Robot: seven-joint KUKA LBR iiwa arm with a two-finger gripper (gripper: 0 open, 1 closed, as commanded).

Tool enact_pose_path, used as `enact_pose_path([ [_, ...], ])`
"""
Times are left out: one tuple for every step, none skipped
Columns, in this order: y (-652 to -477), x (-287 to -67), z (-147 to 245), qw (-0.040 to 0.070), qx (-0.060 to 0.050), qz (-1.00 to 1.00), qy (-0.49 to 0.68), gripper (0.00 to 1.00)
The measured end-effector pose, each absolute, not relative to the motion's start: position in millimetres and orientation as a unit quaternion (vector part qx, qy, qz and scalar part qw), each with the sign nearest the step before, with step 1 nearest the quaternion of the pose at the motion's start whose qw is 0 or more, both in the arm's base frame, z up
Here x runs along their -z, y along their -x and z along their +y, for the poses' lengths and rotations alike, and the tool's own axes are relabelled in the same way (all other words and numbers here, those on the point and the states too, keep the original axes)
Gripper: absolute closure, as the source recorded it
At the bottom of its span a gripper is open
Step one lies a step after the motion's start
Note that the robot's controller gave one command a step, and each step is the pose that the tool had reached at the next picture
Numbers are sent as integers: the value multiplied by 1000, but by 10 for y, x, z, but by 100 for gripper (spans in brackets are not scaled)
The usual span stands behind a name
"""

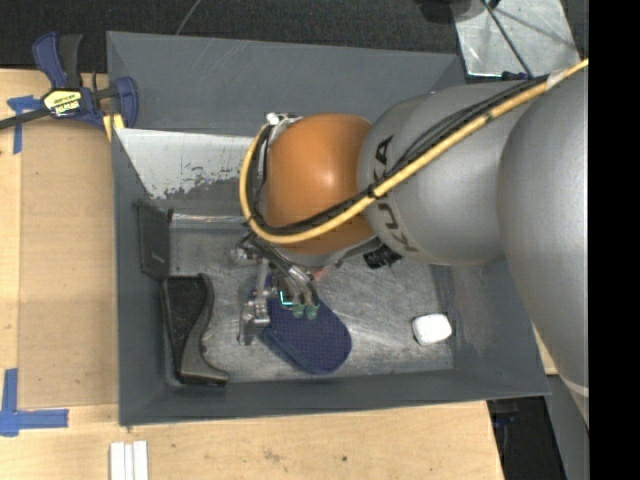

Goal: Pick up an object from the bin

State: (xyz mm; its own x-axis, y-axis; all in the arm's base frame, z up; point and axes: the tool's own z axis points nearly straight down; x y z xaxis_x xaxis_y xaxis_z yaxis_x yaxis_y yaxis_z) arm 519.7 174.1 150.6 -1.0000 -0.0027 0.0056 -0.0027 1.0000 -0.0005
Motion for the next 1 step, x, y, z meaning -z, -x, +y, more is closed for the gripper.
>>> enact_pose_path([
  [-5243,-717,1141,-3,3,-999,42,0],
])
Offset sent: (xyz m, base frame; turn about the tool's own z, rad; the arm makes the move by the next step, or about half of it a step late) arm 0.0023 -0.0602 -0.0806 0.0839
